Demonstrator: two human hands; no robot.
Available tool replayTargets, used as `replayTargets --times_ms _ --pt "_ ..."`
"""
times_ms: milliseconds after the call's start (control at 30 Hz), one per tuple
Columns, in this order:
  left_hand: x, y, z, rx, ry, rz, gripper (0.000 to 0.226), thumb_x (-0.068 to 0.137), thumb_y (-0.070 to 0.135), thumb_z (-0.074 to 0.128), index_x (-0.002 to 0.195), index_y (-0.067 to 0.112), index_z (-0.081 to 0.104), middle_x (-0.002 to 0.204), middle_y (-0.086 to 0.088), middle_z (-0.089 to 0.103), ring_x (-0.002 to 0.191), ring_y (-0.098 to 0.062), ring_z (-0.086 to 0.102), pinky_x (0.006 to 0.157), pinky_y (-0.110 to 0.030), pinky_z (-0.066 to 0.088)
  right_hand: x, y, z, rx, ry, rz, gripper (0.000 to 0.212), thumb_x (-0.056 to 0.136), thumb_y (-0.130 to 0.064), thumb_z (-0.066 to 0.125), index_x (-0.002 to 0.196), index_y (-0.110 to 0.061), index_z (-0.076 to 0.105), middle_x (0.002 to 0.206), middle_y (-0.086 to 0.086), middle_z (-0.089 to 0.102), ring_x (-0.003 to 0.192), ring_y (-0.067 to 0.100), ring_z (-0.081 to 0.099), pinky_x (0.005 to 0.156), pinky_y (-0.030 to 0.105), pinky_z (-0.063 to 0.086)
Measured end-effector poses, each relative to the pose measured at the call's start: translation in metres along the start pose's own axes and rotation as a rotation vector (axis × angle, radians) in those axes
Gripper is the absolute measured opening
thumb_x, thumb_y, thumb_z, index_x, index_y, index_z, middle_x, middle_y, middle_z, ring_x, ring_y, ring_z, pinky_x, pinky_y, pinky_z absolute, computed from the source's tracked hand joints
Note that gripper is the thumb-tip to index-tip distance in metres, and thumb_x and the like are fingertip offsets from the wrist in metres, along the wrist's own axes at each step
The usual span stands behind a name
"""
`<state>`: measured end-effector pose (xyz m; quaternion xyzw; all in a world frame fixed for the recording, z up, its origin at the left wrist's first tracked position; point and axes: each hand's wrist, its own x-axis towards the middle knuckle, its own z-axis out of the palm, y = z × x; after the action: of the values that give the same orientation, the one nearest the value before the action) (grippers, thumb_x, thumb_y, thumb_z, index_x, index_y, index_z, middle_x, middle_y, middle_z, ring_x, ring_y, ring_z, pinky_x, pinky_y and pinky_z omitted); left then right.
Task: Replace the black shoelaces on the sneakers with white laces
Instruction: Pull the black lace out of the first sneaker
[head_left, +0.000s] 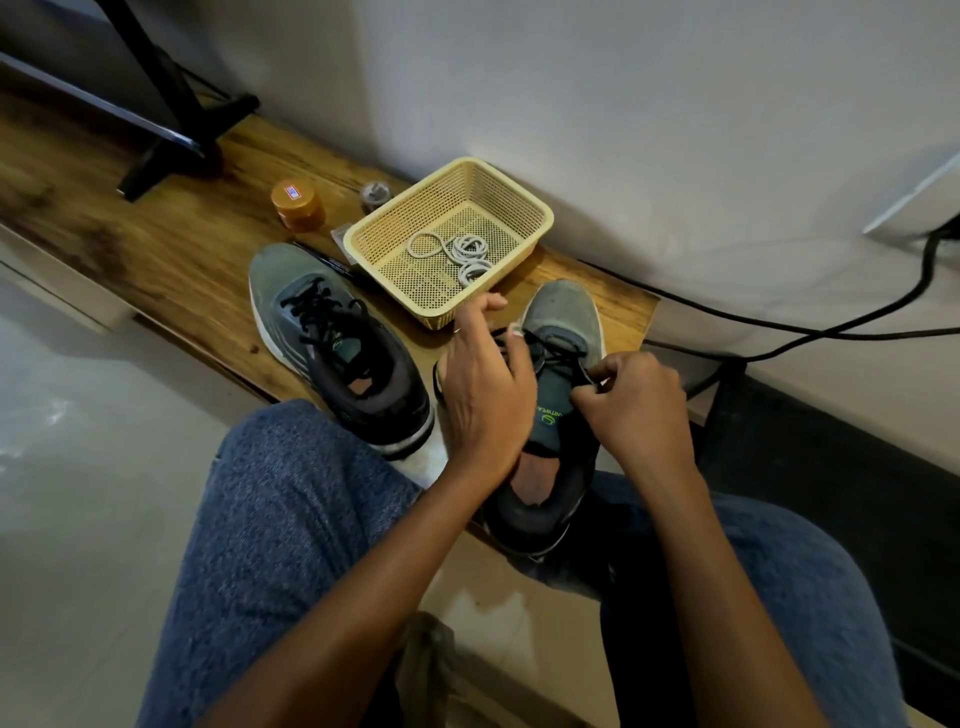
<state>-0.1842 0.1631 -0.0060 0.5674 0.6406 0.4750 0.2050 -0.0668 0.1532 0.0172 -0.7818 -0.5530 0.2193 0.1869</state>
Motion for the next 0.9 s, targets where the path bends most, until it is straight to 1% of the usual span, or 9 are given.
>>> replayTargets --times_ms 67,133,333,533,633,700,767,833,900 --pt "0.000 -0.003 0.003 0.229 -0.123 0.152 0.034 0.089 0.027 0.057 0.122 0.025 0.051 0.135 0.003 0.051 0.125 -0.019 0.045 0.105 -0.047 0.033 0.001 0.000 -0.001 -0.001 -0.010 0.004 0.017 0.080 -0.020 0.065 0.090 -0.008 0.070 0.080 0.011 0.066 0.078 0.029 0.063 0.070 0.043 0.056" --pt "-0.001 -0.007 0.007 0.395 -0.241 0.275 0.030 0.081 0.031 0.066 0.111 0.029 0.063 0.146 0.001 0.043 0.135 -0.024 0.034 0.108 -0.051 0.020 0.000 0.000 -0.002 0.005 -0.020 -0.001 0.015 0.080 -0.022 0.065 0.088 -0.010 0.070 0.080 0.009 0.066 0.078 0.028 0.063 0.069 0.043 0.056" --pt "-0.001 -0.017 0.008 0.515 -0.273 0.351 0.014 0.076 0.033 0.075 0.088 0.027 0.071 0.129 0.004 0.060 0.128 -0.023 0.046 0.103 -0.047 0.014 -0.002 -0.002 -0.002 0.001 -0.047 -0.046 0.011 0.079 -0.020 0.063 0.082 -0.012 0.069 0.075 0.008 0.064 0.075 0.027 0.062 0.066 0.042 0.056" --pt "-0.005 -0.011 0.009 0.288 -0.205 0.200 0.008 0.094 0.027 0.055 0.096 0.021 0.060 0.129 0.006 0.055 0.114 -0.017 0.052 0.104 -0.048 0.030 -0.004 -0.003 -0.007 0.030 -0.020 -0.026 0.014 0.081 -0.016 0.064 0.092 -0.011 0.071 0.079 0.010 0.067 0.077 0.028 0.063 0.068 0.040 0.055" --pt "-0.004 -0.005 0.006 -0.047 -0.003 0.050 0.005 0.098 0.015 0.048 0.099 0.012 0.052 0.122 -0.003 0.052 0.101 -0.012 0.054 0.083 -0.026 0.046 -0.005 -0.003 -0.008 0.042 -0.001 -0.021 0.016 0.080 -0.015 0.064 0.094 -0.010 0.072 0.081 0.011 0.067 0.079 0.028 0.062 0.068 0.038 0.054" --pt "-0.003 0.000 0.005 -0.176 0.138 -0.070 0.007 0.098 0.006 0.046 0.102 0.003 0.051 0.119 -0.008 0.050 0.101 0.007 0.050 0.076 -0.007 0.041 -0.005 -0.003 -0.008 0.045 0.003 -0.017 0.016 0.081 -0.014 0.064 0.095 -0.009 0.071 0.082 0.011 0.067 0.080 0.028 0.062 0.069 0.037 0.054" --pt "-0.003 0.001 0.005 -0.214 0.218 -0.124 0.010 0.097 0.002 0.045 0.105 -0.002 0.049 0.117 -0.010 0.049 0.098 0.025 0.042 0.076 -0.001 0.037 -0.004 -0.002 -0.006 0.044 0.002 -0.017 0.014 0.082 -0.014 0.064 0.093 -0.009 0.071 0.081 0.011 0.066 0.078 0.028 0.062 0.069 0.038 0.054" --pt "-0.001 -0.001 0.004 -0.176 0.204 -0.054 0.016 0.095 0.006 0.047 0.111 0.005 0.049 0.120 -0.008 0.052 0.108 0.017 0.044 0.087 -0.015 0.043 -0.002 -0.001 -0.004 0.027 -0.005 -0.026 0.014 0.081 -0.016 0.064 0.090 -0.007 0.070 0.079 0.010 0.066 0.077 0.027 0.062 0.069 0.040 0.055" --pt "0.000 -0.003 0.004 0.041 0.074 0.070 0.023 0.091 0.020 0.053 0.114 0.020 0.052 0.136 -0.002 0.049 0.131 -0.008 0.040 0.109 -0.036 0.034 -0.001 0.000 -0.003 0.006 -0.014 -0.035 0.014 0.081 -0.018 0.064 0.090 -0.007 0.069 0.081 0.010 0.065 0.078 0.026 0.061 0.070 0.041 0.056"
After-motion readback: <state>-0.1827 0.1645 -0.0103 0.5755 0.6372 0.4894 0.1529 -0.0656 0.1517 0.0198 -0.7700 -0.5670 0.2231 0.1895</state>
